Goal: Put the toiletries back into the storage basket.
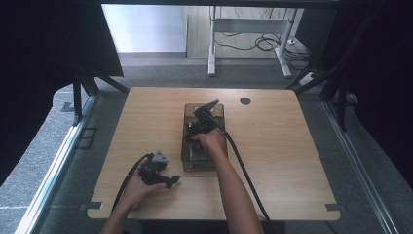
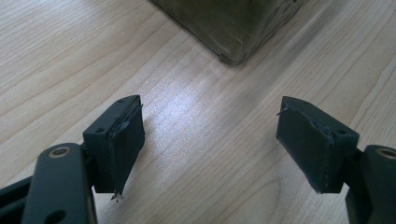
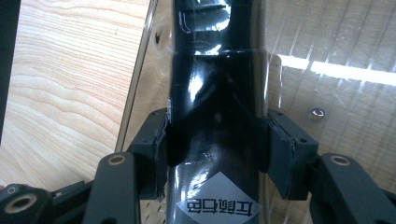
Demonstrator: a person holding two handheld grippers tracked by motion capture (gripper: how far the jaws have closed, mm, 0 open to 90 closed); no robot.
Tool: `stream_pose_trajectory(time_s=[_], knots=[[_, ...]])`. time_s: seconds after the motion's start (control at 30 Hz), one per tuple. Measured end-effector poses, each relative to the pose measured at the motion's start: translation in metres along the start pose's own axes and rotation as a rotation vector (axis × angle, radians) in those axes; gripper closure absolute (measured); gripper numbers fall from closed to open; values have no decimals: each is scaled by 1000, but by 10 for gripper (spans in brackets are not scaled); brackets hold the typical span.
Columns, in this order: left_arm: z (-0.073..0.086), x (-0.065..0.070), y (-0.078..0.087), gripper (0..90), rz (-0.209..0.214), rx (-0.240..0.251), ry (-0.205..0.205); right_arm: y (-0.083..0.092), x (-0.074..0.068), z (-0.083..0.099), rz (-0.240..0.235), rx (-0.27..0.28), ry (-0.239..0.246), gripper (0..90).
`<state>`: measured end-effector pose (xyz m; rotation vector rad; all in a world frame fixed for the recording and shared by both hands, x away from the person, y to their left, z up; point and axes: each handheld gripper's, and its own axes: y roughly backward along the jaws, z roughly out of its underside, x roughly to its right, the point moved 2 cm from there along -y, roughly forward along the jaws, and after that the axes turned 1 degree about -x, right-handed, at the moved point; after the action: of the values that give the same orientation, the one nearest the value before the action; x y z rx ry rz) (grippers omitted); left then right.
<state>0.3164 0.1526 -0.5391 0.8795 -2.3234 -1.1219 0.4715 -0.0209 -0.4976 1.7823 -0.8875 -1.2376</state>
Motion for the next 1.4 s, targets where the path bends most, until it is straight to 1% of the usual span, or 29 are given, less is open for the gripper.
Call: stream_pose_trajectory(time_s=[0.03,0.07,0.3,0.5,0.6,0.63,0.77,0.9,1.0,1.1,1.13,1.2,1.27,1.4], knots=[[0,0,0,238,-1,-1,-2,-1,0,0,3,-1,-2,460],[0,0,0,238,-1,1,8,-2,0,0,3,1,-4,460],[0,1,0,238,-1,2,12,-7,2,2,4,-7,-19,458],[0,1,0,238,1,3,16,-9,4,4,20,-9,-30,456],[0,1,0,238,1,5,16,-10,5,5,6,-11,-43,455],[0,1,0,238,1,5,7,-10,5,5,5,-10,-45,454],[0,1,0,238,2,6,9,-12,5,6,10,-13,-49,453],[0,0,0,238,-1,4,9,-15,6,7,18,-24,-49,450],[0,0,0,238,1,1,4,-17,7,9,12,-32,-55,448],[0,1,-1,238,0,0,3,-19,7,10,20,-49,-63,434],[0,1,-1,238,0,1,4,-19,8,11,24,-43,-61,440],[0,1,-1,238,0,2,5,-15,7,10,-1,-36,-72,417],[0,2,-1,238,1,7,15,-10,6,11,8,-38,-62,408],[-1,2,-1,238,-1,-2,6,-1,7,11,20,-21,-45,384]])
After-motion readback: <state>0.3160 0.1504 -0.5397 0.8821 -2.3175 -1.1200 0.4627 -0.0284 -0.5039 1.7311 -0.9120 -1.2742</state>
